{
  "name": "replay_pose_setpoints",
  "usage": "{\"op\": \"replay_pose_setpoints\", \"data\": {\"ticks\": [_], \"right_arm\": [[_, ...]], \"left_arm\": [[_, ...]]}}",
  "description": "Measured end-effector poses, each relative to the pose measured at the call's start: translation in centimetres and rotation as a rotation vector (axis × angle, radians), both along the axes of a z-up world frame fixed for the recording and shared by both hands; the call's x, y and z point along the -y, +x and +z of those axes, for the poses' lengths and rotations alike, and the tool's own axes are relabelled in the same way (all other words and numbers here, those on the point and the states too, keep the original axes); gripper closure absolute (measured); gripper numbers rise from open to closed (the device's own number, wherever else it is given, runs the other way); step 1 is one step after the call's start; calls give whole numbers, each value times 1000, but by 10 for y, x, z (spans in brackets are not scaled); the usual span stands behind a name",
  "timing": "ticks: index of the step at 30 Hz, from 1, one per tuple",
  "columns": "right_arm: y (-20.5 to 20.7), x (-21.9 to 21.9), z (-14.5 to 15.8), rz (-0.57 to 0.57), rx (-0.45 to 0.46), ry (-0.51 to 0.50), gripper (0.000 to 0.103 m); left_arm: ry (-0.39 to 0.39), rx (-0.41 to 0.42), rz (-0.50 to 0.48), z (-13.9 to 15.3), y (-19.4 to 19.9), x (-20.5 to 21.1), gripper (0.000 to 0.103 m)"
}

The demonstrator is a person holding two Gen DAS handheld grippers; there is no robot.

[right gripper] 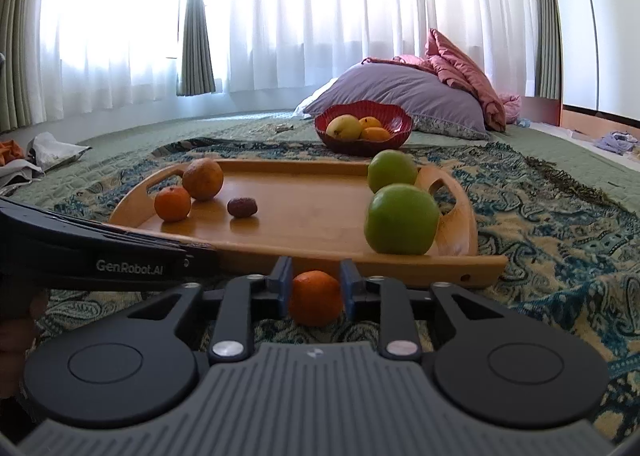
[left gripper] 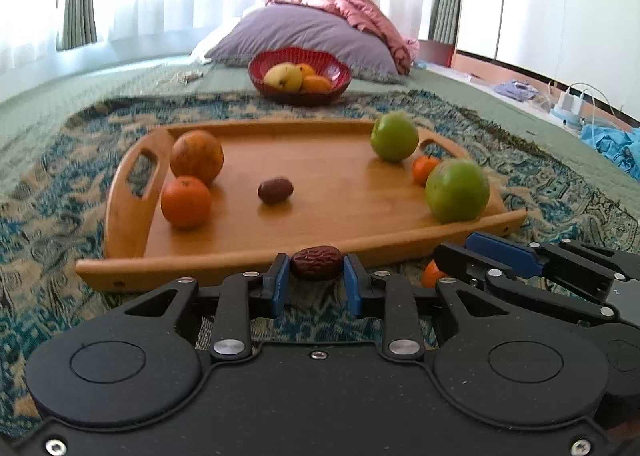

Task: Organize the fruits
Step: 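Carry the date and mandarin over the tray with both tools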

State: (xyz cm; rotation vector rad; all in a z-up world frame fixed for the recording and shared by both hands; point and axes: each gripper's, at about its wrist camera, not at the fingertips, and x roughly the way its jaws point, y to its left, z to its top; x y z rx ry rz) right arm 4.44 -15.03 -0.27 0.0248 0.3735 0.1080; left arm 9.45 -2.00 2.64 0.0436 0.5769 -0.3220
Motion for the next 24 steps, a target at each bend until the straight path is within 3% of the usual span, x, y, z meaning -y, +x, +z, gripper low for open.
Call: {"op": "replay_pose_setpoints", "data": {"ticks": [4, 9, 12, 19, 22, 24], "right_arm": [[3, -1, 3, 6, -1, -16, 73], [2, -1, -2, 7, -15, -31, 46], [2, 0, -6, -6, -27, -44, 44], [13, 5, -13, -18, -106, -24, 43], [12, 5, -15, -22, -114, -19, 61], [11, 6, -14, -25, -110, -13, 64]], "left_arm": [[3, 10, -1, 4, 0, 0, 75], [9, -3, -2, 0, -3, -2, 75], [10, -6, 0, -3, -5, -4, 75], [5, -5, 6, -2, -3, -6, 75], [4, -3, 6, -2, -2, -7, 76], [3, 1, 6, 0, -2, -7, 76]]}}
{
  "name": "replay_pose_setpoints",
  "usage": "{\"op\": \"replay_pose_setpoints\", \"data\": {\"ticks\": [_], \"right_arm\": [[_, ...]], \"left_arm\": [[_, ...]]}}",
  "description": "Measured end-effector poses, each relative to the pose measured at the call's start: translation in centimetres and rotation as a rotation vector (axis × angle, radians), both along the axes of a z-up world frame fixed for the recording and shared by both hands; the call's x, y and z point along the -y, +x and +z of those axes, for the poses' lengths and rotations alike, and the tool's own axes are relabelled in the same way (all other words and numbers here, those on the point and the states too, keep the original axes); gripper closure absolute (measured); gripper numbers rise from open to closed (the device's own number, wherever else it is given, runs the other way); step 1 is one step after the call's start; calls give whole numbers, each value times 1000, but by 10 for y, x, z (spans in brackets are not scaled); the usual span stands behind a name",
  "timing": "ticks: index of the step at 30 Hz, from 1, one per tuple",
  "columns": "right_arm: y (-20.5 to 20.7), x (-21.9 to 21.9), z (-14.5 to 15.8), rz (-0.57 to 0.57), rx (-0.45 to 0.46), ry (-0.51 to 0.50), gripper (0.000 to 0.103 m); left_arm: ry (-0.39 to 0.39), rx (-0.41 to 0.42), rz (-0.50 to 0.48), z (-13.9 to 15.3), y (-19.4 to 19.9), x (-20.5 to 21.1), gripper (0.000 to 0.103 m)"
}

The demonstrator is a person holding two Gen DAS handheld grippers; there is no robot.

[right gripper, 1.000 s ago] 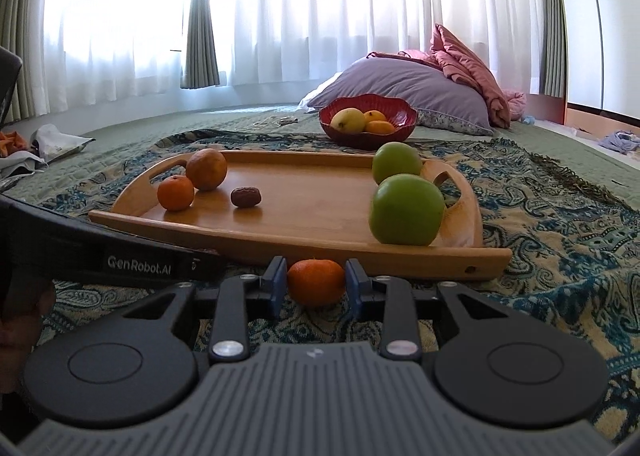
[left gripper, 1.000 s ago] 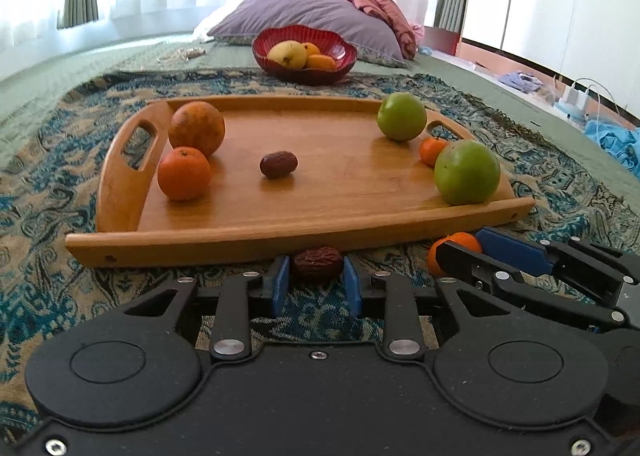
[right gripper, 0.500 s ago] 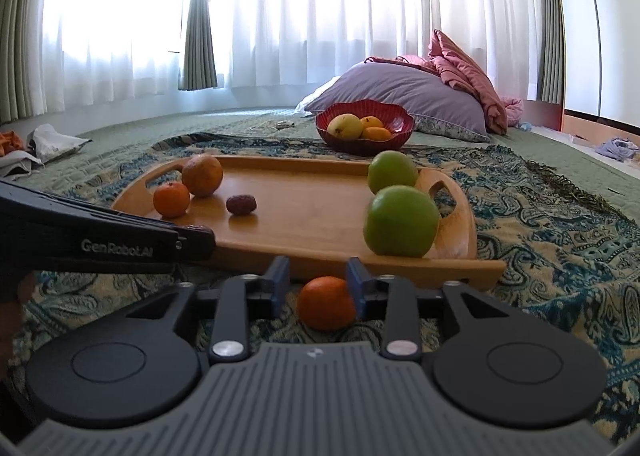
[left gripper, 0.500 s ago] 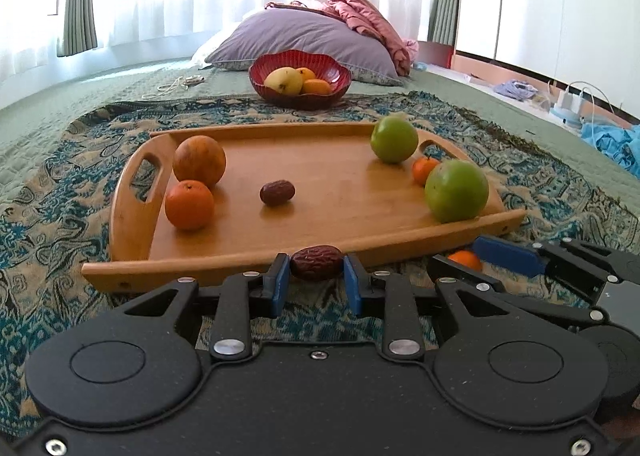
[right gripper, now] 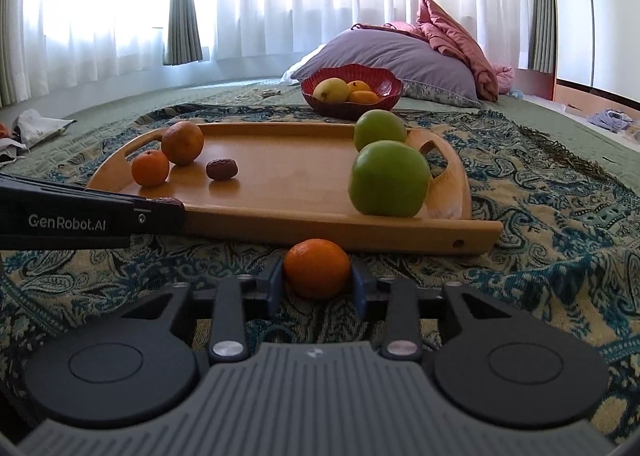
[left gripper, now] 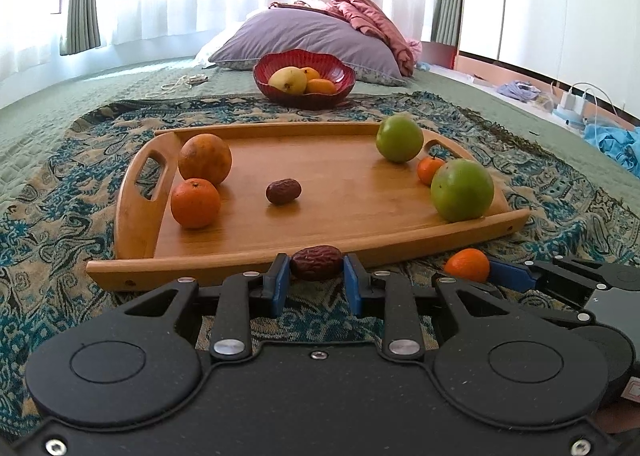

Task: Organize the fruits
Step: 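Carry the date and mandarin over the tray with both tools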

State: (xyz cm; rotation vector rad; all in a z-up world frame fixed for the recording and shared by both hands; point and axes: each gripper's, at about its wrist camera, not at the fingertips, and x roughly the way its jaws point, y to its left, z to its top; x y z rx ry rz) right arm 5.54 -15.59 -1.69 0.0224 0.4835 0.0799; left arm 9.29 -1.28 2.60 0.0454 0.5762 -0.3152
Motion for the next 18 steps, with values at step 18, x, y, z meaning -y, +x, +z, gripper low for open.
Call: {"op": "replay_pose_setpoints", "data": {"ticks": [18], "right_arm": [[55, -8, 47, 47, 65, 7, 64]], "left_arm": [[-34, -16, 58, 28, 78, -2, 75]]}}
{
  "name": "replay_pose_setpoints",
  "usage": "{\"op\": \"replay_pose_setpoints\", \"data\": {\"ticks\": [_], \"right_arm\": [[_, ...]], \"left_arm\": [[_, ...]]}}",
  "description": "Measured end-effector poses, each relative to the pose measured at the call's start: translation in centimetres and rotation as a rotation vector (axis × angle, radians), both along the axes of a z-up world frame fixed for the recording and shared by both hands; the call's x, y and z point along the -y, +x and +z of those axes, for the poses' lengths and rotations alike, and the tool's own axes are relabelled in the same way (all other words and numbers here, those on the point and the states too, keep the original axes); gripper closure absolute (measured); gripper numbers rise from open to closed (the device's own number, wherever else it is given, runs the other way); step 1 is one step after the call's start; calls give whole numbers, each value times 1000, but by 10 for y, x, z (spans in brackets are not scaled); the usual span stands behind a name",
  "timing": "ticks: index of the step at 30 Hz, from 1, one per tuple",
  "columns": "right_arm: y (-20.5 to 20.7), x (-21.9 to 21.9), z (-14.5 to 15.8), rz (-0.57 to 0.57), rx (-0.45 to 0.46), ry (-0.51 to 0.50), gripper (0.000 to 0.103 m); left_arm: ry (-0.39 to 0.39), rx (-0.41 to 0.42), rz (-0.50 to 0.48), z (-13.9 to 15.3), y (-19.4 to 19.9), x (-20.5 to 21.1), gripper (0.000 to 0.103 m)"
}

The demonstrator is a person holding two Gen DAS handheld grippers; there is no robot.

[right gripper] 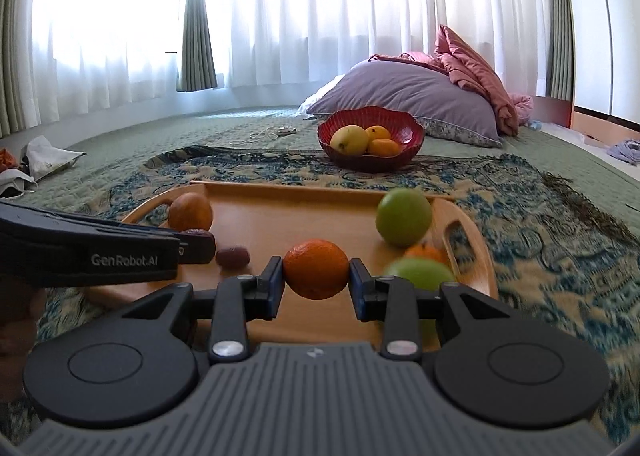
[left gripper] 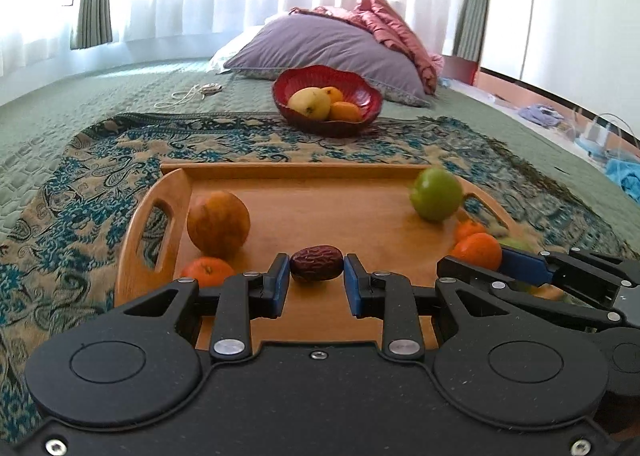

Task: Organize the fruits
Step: 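Carry the date and mandarin over the tray with both tools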

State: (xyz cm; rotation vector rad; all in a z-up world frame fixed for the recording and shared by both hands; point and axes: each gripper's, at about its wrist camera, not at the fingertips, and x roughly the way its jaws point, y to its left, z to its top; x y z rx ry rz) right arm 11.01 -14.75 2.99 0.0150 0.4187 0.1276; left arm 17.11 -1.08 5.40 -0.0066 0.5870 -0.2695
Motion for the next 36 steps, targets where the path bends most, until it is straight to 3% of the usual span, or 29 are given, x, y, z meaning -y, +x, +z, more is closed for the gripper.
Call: {"op": "replay_pose_setpoints", "data": {"ticks": [8, 15, 19, 25, 36], "right_arm": [[51, 3, 2, 7, -85, 8, 64], [99, 15, 14, 27, -207, -8, 64], [119, 18, 18, 36, -264, -19, 64], [132, 15, 11, 42, -324, -43, 64], [142, 2, 0, 89, -390, -85, 63]], "left_arm": [[13, -46, -2, 3, 54, 4, 75], [48, -137, -5, 2, 102, 12, 75], [30, -212, 8, -4, 123, 16, 75], [62, -257, 9, -15, 136, 25, 75], [90, -238, 4, -18, 134, 32, 75]]}}
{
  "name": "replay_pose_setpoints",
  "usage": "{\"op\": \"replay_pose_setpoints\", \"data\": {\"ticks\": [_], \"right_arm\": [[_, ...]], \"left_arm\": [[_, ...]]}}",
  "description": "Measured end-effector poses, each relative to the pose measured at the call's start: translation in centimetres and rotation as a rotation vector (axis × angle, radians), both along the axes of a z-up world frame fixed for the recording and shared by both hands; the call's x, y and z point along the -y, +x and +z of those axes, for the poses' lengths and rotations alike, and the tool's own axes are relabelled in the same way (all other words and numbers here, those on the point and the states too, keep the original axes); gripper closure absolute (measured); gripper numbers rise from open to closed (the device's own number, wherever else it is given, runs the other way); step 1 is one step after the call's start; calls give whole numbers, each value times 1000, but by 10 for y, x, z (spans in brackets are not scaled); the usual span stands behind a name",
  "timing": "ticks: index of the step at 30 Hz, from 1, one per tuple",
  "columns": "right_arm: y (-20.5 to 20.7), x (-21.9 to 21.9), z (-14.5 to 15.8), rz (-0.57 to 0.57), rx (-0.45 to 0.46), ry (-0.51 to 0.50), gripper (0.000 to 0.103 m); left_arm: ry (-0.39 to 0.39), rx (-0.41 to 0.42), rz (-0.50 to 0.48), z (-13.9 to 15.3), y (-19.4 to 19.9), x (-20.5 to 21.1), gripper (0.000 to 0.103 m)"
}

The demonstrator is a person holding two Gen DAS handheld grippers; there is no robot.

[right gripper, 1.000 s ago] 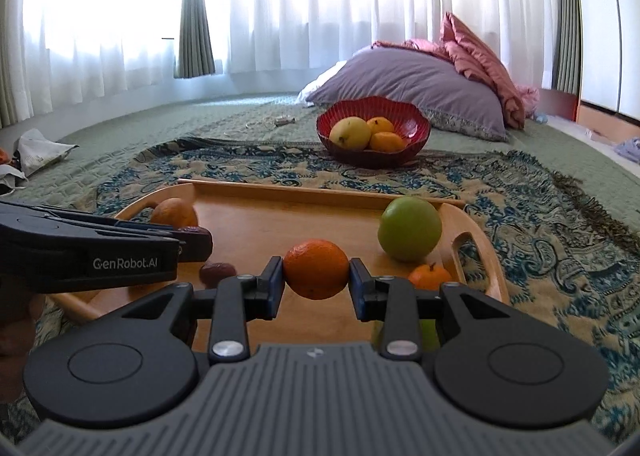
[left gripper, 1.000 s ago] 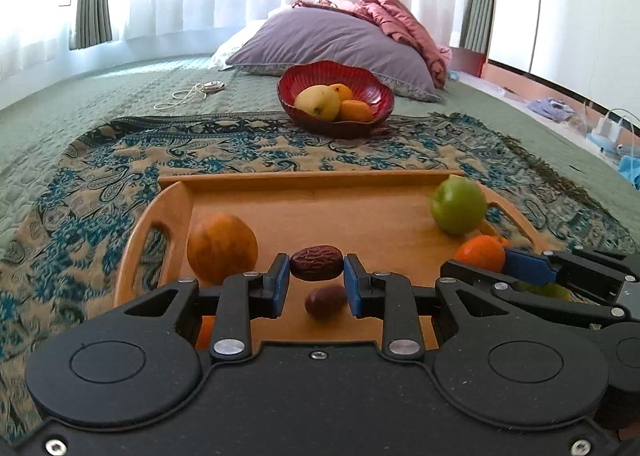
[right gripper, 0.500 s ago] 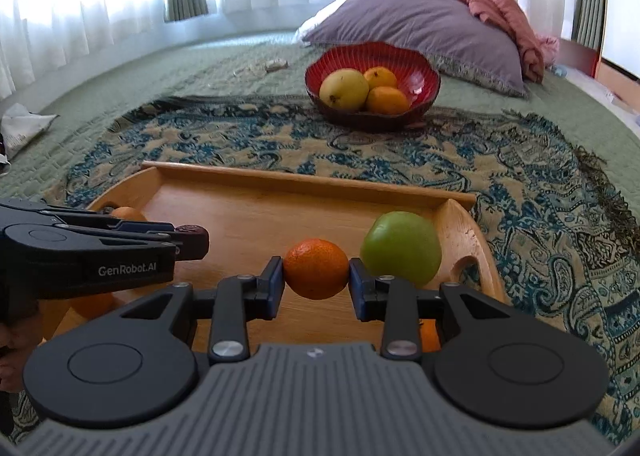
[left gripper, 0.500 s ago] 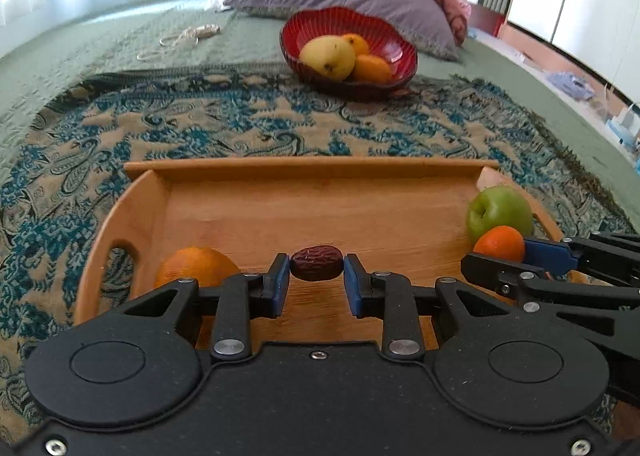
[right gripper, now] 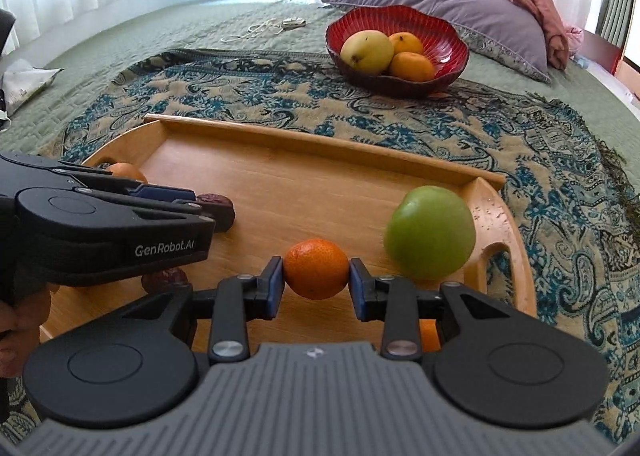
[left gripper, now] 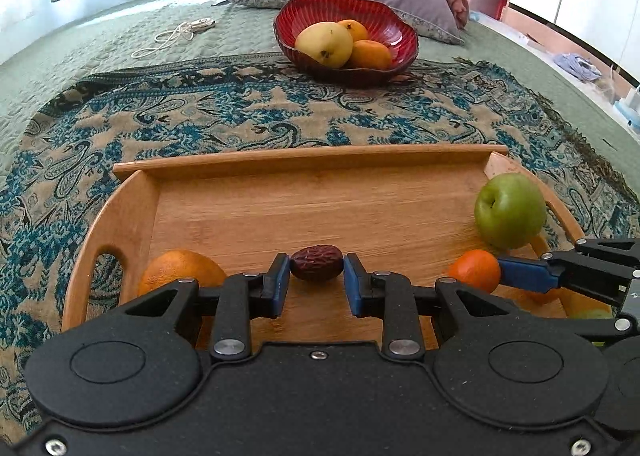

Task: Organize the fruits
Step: 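Carry the date and mandarin over the tray with both tools, then open both grippers to release the date and mandarin on the tray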

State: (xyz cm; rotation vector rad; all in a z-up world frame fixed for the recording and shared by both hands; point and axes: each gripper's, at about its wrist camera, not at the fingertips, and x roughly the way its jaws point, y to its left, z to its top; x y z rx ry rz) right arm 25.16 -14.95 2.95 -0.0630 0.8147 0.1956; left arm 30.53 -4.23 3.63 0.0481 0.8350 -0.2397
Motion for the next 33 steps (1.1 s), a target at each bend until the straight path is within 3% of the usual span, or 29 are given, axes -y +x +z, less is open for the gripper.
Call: {"op": "replay_pose_setpoints", "data": {"ticks": [20, 27, 33], "right_arm": [[1, 4, -5, -15, -16, 13, 63], [-1, 5, -6, -27, -5, 27, 53], [-4, 3, -2, -23, 15, 30, 51]], "left_arm": [[-7, 20, 3, -1, -6, -1, 75], [-22, 25, 10, -2, -11, -4, 75], [-9, 56, -8, 4, -20, -5, 70]]}}
